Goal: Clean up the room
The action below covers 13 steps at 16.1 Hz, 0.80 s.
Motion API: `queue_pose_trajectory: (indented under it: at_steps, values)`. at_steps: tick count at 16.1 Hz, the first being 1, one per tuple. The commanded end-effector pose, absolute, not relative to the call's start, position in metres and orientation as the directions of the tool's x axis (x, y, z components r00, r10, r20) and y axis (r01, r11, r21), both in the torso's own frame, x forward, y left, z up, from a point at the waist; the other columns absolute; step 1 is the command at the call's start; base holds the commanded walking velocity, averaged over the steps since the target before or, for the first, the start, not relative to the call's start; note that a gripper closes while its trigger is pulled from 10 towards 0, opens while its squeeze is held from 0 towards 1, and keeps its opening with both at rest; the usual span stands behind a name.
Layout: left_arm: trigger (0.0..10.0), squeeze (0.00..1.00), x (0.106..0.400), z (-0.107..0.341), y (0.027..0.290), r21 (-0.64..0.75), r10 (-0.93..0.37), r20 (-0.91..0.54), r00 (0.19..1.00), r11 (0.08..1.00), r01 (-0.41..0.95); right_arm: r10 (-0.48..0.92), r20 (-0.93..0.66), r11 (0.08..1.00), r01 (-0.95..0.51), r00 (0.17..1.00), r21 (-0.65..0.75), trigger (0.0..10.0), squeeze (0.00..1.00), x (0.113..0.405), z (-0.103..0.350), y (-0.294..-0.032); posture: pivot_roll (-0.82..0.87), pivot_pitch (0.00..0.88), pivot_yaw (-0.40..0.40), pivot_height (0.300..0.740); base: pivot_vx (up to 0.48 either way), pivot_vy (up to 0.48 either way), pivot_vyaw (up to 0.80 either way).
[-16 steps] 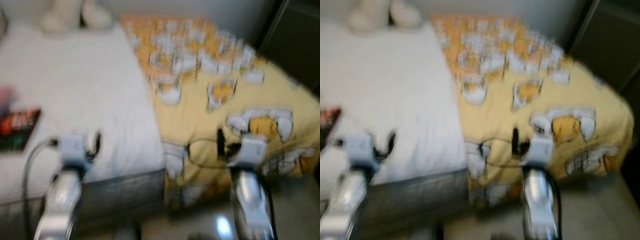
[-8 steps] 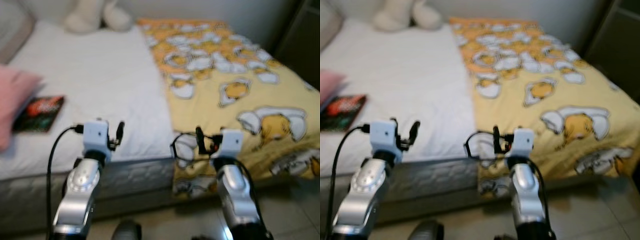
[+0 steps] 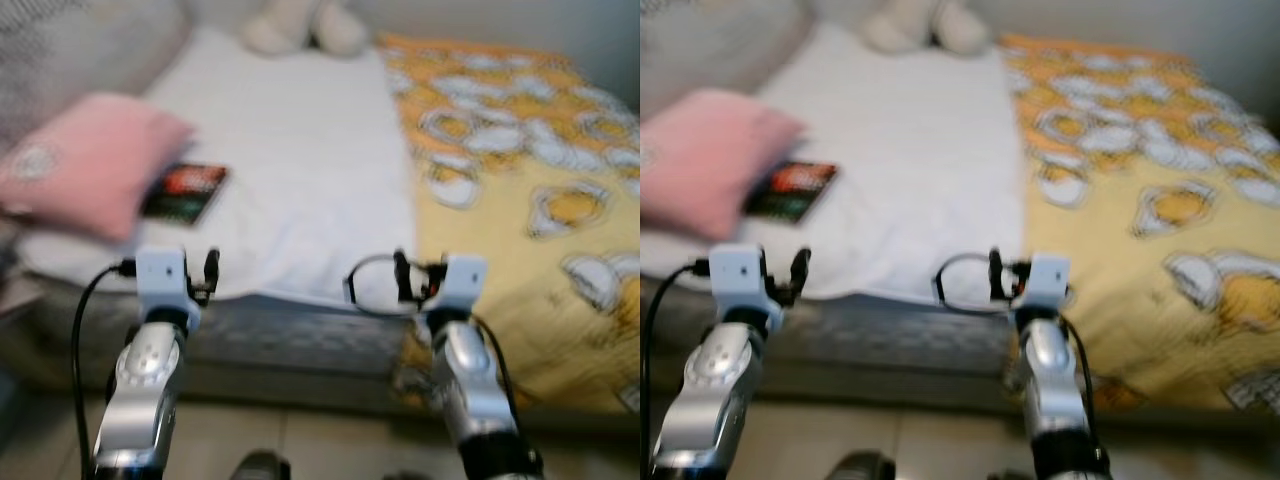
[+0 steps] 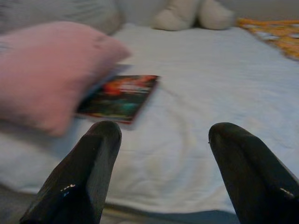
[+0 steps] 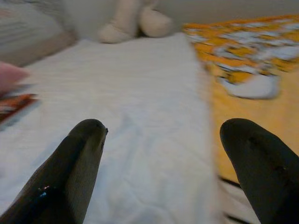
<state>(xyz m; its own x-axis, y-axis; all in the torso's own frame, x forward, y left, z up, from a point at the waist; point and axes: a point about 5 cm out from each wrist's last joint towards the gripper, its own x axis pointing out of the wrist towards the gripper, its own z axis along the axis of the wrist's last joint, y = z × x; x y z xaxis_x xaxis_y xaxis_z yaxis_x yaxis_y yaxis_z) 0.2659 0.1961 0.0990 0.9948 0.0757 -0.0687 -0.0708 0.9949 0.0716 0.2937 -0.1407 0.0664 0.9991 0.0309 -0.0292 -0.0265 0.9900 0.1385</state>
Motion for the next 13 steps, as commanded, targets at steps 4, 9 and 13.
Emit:
queue_pose_trajectory:
  at_steps: [4, 9, 13]
  values:
    - [10.0, 0.0, 0.265, 0.093, 0.19, 0.111, 0.058, -0.071, 0.996, 0.993, -0.05, 0.073, 0.03, 0.991, -0.076, 0.997, 0.107, 10.0, 0.0, 0.297, 0.075, -0.137, 0.08, 0.0, -0.007, 0.706, 0.0, 0.0, 0.67]
    - [10.0, 0.0, 0.274, 0.093, 0.18, 0.083, 0.017, -0.075, 0.997, 0.996, -0.011, 0.099, 0.02, 0.987, -0.101, 0.995, 0.124, 10.0, 0.0, 0.3, 0.074, -0.131, 0.05, 0.0, -0.005, 0.706, 0.0, 0.0, 0.63]
    - [10.0, 0.0, 0.275, 0.093, 0.175, 0.029, 0.014, -0.071, 0.997, 1.0, -0.012, 0.125, 0.014, 0.985, -0.125, 0.992, 0.121, 10.0, 0.0, 0.304, 0.075, -0.13, 0.05, 0.0, -0.012, 0.706, 0.0, 0.0, 0.58]
